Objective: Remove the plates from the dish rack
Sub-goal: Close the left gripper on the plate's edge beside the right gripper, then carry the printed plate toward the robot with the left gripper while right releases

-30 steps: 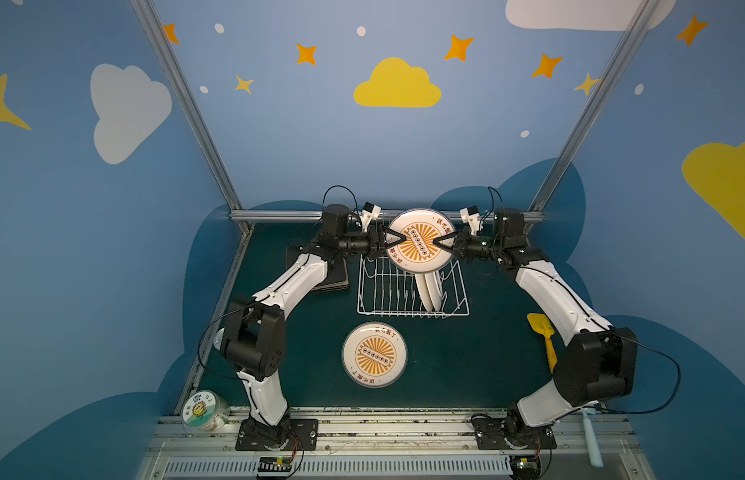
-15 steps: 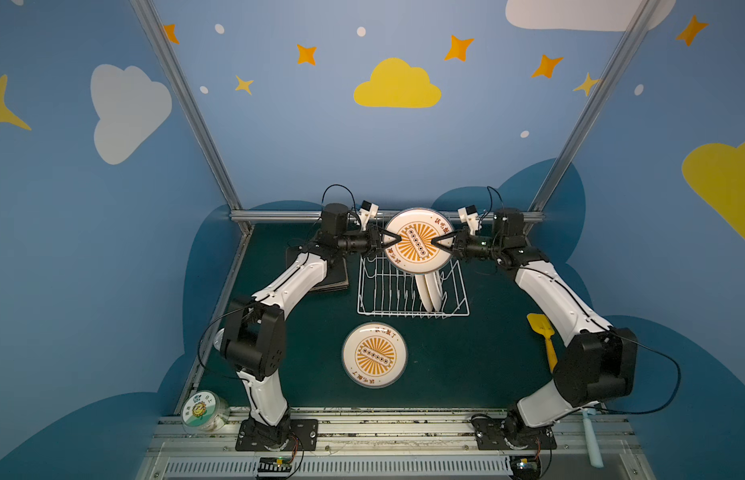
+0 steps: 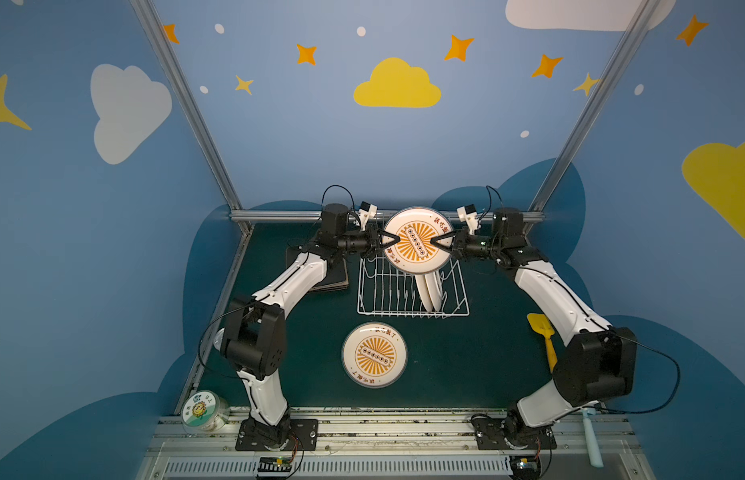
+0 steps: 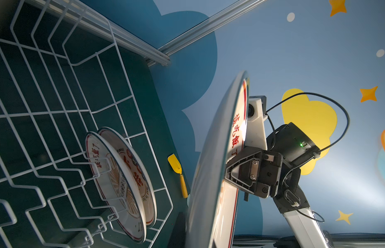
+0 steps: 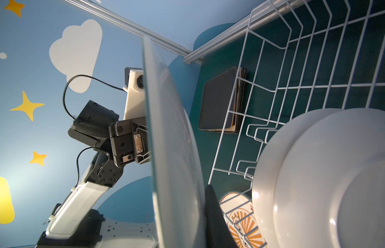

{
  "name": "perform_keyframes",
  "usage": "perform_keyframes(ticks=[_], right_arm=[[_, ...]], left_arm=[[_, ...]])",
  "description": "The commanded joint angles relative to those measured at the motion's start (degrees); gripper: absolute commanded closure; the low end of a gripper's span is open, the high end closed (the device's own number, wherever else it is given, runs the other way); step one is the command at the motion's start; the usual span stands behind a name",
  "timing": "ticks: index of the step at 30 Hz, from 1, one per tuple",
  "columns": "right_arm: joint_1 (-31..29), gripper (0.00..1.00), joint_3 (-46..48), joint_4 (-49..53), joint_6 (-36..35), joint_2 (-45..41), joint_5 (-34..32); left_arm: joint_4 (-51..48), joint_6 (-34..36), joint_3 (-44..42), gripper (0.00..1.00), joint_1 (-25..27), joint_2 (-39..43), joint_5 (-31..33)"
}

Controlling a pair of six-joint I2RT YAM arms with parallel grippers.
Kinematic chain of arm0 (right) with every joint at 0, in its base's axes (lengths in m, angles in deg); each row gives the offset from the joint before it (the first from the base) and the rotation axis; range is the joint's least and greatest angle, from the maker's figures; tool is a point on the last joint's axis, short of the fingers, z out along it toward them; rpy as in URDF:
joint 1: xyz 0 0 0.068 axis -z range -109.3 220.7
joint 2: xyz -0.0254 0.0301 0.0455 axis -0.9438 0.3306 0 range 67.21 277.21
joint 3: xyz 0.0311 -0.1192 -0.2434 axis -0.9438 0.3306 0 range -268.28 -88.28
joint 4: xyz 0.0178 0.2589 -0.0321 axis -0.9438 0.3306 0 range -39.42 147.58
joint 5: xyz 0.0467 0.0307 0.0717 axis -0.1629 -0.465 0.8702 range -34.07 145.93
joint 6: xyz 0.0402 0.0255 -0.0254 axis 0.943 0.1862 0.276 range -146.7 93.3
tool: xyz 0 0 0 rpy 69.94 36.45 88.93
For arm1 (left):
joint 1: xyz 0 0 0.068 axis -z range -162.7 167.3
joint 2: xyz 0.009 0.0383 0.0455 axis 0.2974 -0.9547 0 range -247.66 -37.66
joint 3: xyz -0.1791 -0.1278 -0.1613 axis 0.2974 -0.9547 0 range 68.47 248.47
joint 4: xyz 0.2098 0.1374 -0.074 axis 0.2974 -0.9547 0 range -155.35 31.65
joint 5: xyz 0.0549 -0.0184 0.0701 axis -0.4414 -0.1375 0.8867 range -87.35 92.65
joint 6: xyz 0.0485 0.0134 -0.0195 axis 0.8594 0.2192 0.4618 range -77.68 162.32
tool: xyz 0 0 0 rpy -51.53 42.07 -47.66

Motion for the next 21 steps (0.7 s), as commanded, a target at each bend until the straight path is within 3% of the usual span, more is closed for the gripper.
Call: perform_keyframes(ticks=[1, 10, 14, 21], right_arm=[[-0.8, 0.72, -0.4, 1.5, -0.3, -0.3, -1.0], [-0.3, 0.21, -0.5, 5.4, -4.1, -3.3, -7.3], [0.0, 0.10, -0.5, 7.4, -7.3, -4.4, -9.0], [0.0, 0.10, 1.9, 7.5, -15.7, -7.8, -10.7]], left_arm=[[3.0, 0.7, 0.4, 0.97, 0.3, 0.1, -1.7], [3.9, -0.7, -0.1, 0.97, -0.6, 1.5, -2.7], [2.5, -0.3, -0.7, 0.97, -1.1, 3.0, -2.9], [-7.8, 5.6, -4.0, 0.97, -2.2, 9.4, -1.2]])
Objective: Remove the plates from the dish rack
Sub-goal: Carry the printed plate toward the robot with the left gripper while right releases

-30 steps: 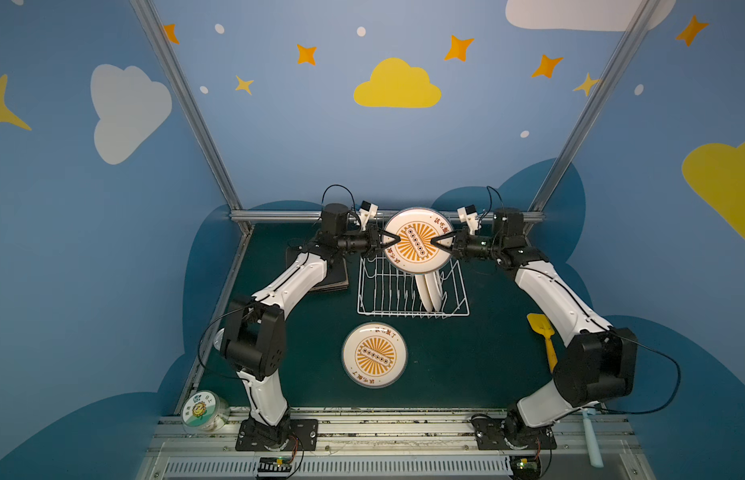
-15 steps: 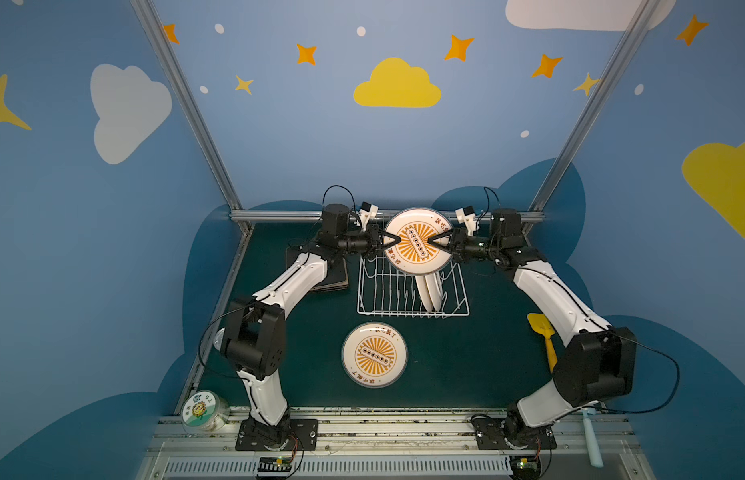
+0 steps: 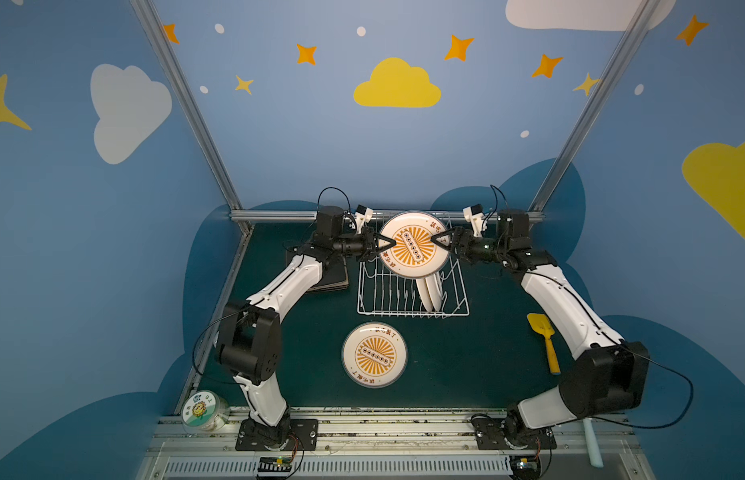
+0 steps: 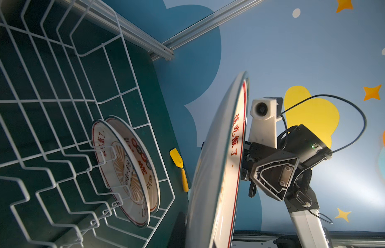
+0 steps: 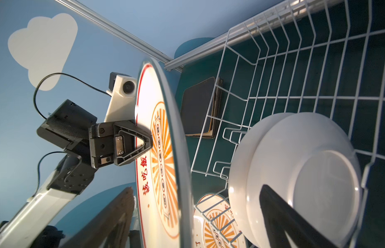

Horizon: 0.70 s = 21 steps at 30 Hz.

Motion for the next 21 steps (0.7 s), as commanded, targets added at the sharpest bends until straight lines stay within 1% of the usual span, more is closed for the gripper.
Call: perform_keyframes(ticks=[1, 6, 12, 16, 21], right_arm=[[0.1, 0.10, 2.0, 0.5, -6.9, -3.5, -2.0], [-0.6, 0.09, 4.7, -0.2, -14.8, -8.0, -5.7], [-2.4, 0.09, 9.6, -2.8, -23.5, -13.1, -8.4], [-3.8, 0.09, 11.2, -2.3, -27.8, -15.6, -10.2], [-5.1, 0.09, 12.5, -2.2, -29.5, -17.2, -10.9]], left_arm=[[-4.9, 4.2, -1.2, 0.97, -0.7, 6.3, -0.2], [-16.4, 10.8, -5.0, 0.97, -1.4, 13.7, 3.7], [-24.4, 13.6, -12.8, 0.97, -3.0, 23.0, 6.7], [-26.4, 12.1, -19.9, 0.97, -3.6, 29.7, 8.7], [-27.7, 8.3, -27.8, 0.97, -3.8, 37.7, 9.9]])
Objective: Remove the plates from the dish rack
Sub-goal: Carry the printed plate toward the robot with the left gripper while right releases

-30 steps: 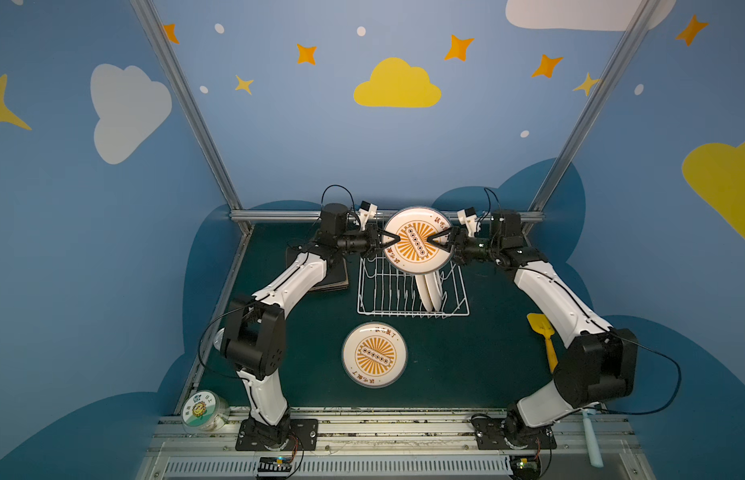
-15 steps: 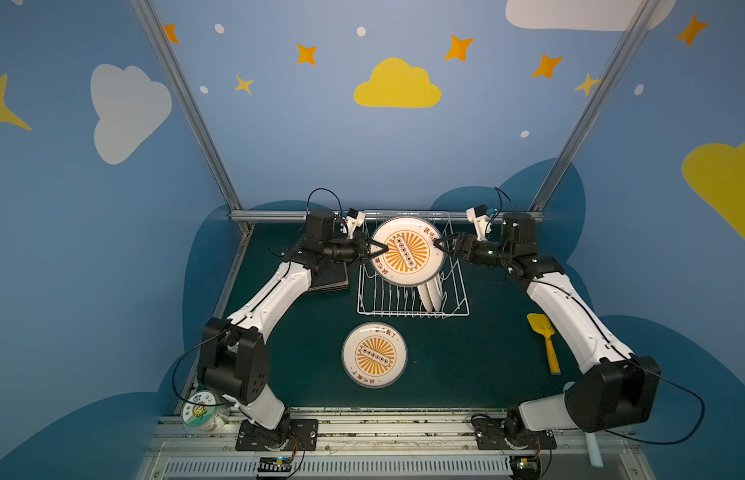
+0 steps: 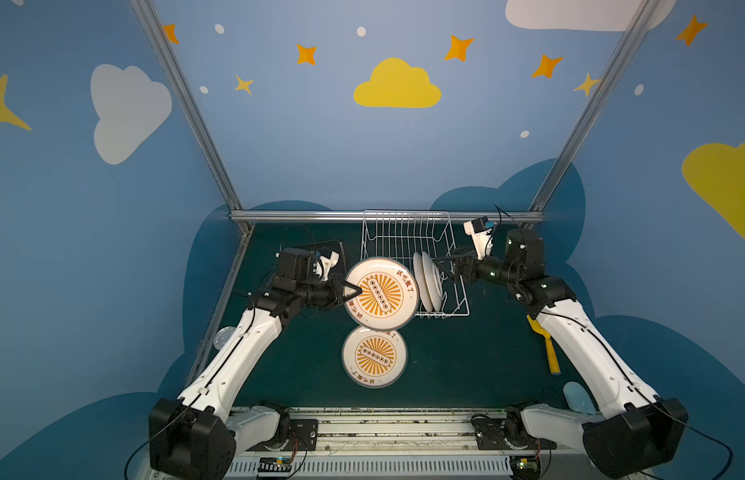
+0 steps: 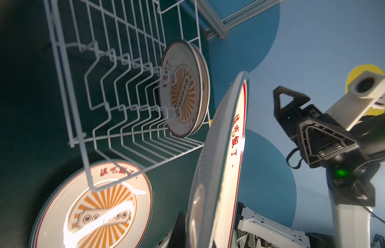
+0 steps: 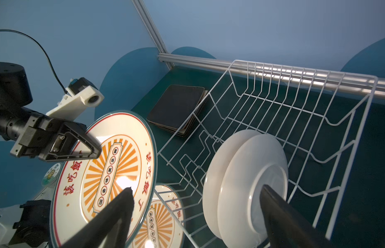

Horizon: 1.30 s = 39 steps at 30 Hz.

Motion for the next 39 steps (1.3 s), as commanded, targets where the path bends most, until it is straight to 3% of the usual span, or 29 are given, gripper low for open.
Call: perform_keyframes(ticks=[1, 10, 19, 24, 32, 39], right_arm=[[-0.9, 0.09, 0.9, -1.0, -3.4, -1.4, -1.3], [-2.4, 0.09, 2.0, -2.0, -3.4, -2.3, -2.0], [-3.0, 0.09, 2.3, -2.3, -3.4, -2.9, -3.2], [-3.1, 0.09, 2.6, -2.6, -3.0, -2.9, -3.6], [-3.2, 0.09, 3.3, -2.8, -2.6, -2.7, -4.0], [-3.3, 0.09, 4.4, -3.9, -2.3, -3.3, -5.1]], left_arm=[[-0.5, -3.1, -3.7, 0.97, -0.2, 6.0, 0.8], [3.1, -16.6, -19.9, 0.97, 0.6, 22.2, 8.2], [-3.1, -21.5, -26.6, 0.97, 2.4, 31.6, 11.9], [-3.8, -21.9, -29.2, 0.97, 2.7, 30.9, 10.7], [6.0, -25.1, -35.1, 0.97, 4.3, 27.6, 12.1], [7.4, -24.9, -37.1, 0.97, 5.2, 27.0, 13.2]])
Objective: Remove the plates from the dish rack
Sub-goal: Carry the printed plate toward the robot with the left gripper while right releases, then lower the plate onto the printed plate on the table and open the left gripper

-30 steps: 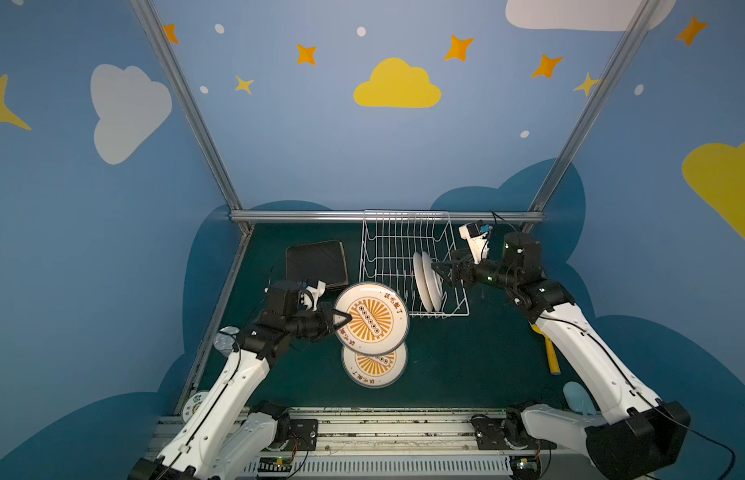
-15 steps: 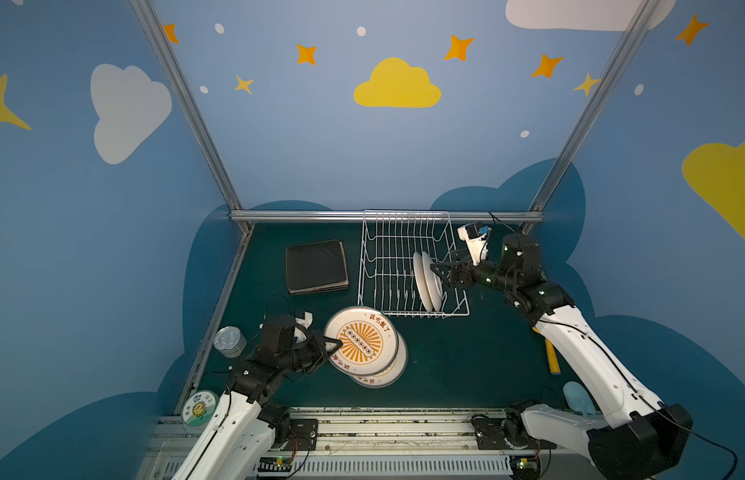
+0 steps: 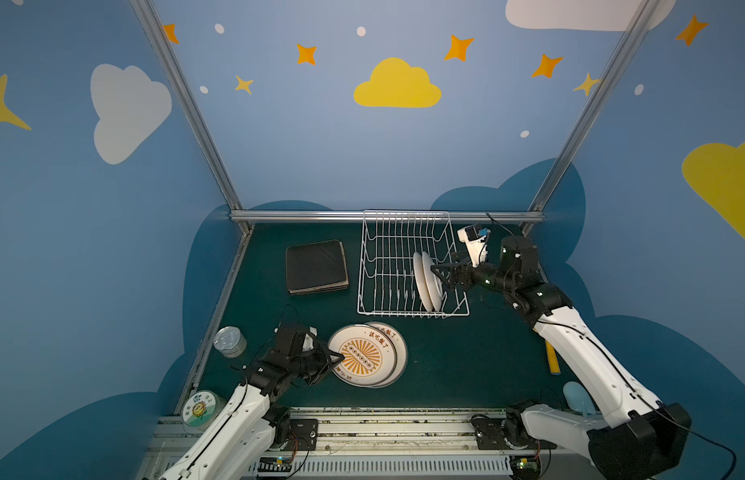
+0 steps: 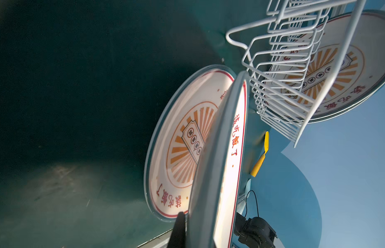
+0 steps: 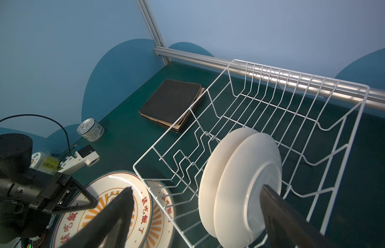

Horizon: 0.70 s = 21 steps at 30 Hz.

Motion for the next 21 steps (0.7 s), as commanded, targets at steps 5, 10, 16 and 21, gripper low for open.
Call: perform_keyframes(ticks=[5, 10, 16, 21], right_arm=[[-0.4, 0.09, 0.2, -1.4, 0.3, -0.6, -0.5], [-0.4, 0.08, -0.2, -0.7, -0.3, -0.8, -1.1], [-0.4, 0.08, -0.1, -1.1, 0.4, -0.5, -1.2], [-0.4, 0.08, -0.5, -1.3, 0.7, 0.1, -1.2]], left_arm=[[8.4, -1.0, -1.8, 0.90, 0.4, -2.5, 0.3], [12.9, -1.2, -2.7, 0.88, 0.4, -6.8, 0.0], [17.8, -1.8, -2.4, 0.82, 0.7, -11.9, -0.1], [20.1, -2.1, -2.1, 0.78, 1.4, -16.2, -0.5]])
